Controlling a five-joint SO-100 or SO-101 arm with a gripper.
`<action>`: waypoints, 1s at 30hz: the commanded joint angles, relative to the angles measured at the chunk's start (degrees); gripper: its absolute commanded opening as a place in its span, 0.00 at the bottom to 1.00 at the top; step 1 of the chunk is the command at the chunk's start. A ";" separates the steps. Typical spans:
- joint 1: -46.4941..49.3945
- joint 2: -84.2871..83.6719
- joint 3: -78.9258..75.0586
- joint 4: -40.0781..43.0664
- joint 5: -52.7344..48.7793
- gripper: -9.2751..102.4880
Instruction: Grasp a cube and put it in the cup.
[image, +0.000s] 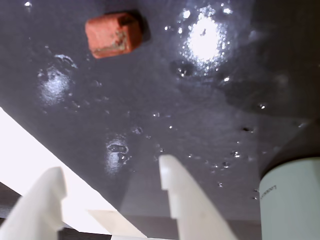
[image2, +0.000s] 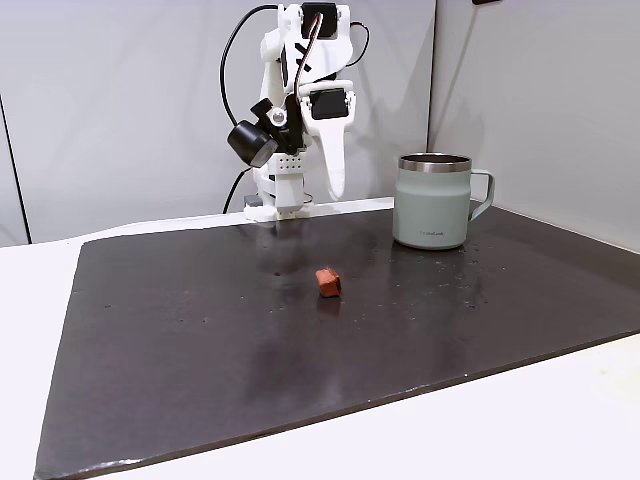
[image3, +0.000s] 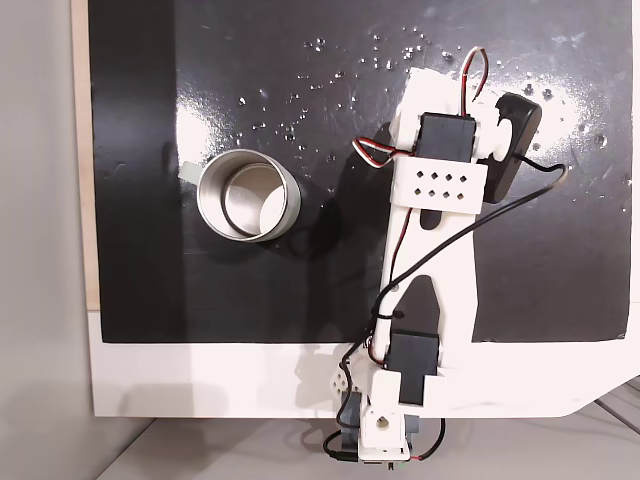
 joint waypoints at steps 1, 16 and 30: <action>0.00 0.09 -5.36 0.97 0.26 0.29; 2.90 -11.95 -16.44 5.36 -1.49 0.32; 3.08 -27.07 -30.50 10.37 2.11 0.32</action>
